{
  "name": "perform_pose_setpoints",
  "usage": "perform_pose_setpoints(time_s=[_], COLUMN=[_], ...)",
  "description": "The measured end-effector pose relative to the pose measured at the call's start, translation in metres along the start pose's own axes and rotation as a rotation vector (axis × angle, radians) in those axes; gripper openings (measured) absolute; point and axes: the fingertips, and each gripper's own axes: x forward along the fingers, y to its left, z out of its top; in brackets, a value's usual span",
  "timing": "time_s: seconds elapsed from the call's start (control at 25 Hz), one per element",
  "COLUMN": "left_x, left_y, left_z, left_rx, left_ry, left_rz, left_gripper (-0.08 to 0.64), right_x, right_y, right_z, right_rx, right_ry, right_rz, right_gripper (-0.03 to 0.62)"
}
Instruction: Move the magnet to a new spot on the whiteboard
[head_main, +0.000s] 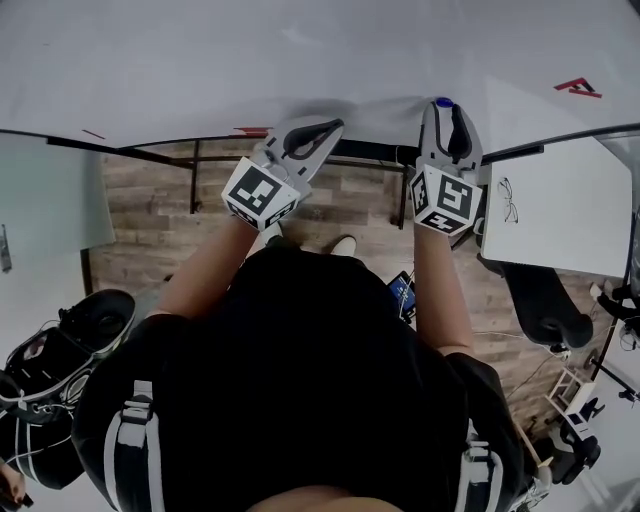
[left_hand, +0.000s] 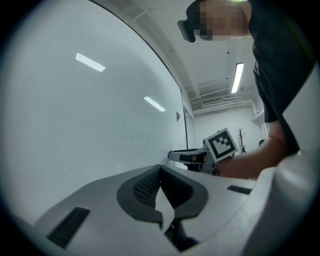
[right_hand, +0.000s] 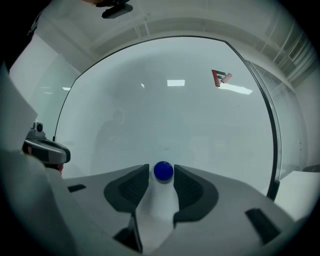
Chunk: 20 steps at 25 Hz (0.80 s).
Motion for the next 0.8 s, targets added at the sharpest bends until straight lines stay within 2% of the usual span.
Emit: perform_pose_setpoints(time_s=[0.48, 0.8], left_x=[-0.014, -0.025], left_y=[0.011, 0.016], left_z=[-0.004, -0.003], left_rx=[-0.011, -0.01], left_ry=[0.007, 0.004], left_rz=[0.024, 0.037], left_gripper=[0.005, 0.005], right_x=[0.005, 0.002], right_y=[-0.002, 0.003], right_z=[-0.003, 0.002], right_rx=[0.0, 0.006], right_ry=[0.004, -0.009], right_rz=[-0.062, -0.033], right_gripper=[0.12, 0.117])
